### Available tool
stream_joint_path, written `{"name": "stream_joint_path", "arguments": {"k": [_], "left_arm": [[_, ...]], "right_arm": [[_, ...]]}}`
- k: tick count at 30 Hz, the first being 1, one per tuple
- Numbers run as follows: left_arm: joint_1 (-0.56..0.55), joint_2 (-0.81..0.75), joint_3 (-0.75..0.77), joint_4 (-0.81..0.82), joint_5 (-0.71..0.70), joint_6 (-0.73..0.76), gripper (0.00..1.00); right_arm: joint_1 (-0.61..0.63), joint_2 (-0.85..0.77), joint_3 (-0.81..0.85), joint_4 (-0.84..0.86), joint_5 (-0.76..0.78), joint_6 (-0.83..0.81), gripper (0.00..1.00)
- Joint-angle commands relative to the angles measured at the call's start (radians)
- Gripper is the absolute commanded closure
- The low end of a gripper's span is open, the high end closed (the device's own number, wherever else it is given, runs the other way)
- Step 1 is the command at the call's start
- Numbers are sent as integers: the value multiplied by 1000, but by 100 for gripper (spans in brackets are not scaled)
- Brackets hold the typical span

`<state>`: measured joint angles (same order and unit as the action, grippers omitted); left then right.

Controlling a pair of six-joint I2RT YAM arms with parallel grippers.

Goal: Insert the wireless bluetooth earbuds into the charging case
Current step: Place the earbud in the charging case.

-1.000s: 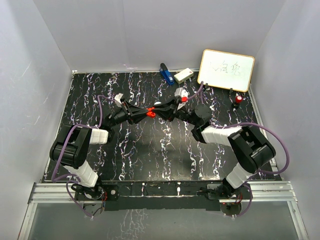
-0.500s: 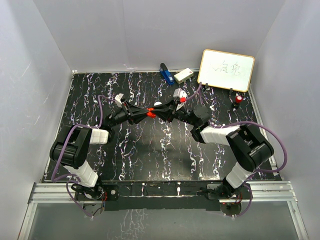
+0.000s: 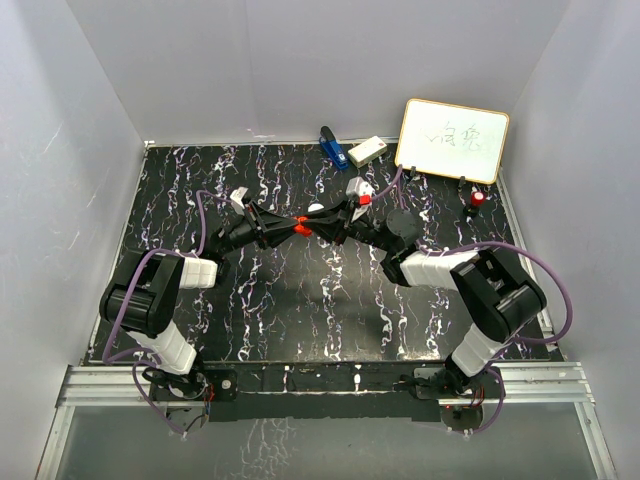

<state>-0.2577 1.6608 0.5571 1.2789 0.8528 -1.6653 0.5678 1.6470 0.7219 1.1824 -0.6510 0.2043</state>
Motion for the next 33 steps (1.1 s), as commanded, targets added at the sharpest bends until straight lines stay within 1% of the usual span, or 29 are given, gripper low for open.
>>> {"name": "stream_joint_path", "arguments": {"k": [1,33], "left_arm": [[-4,-52,1,37,6,-8,100],[-7,-82,-13,28,9,-8,100]], "right_arm": [[4,17,5,73,1,-10,100],[4,48,5,106,10,4,100]]}}
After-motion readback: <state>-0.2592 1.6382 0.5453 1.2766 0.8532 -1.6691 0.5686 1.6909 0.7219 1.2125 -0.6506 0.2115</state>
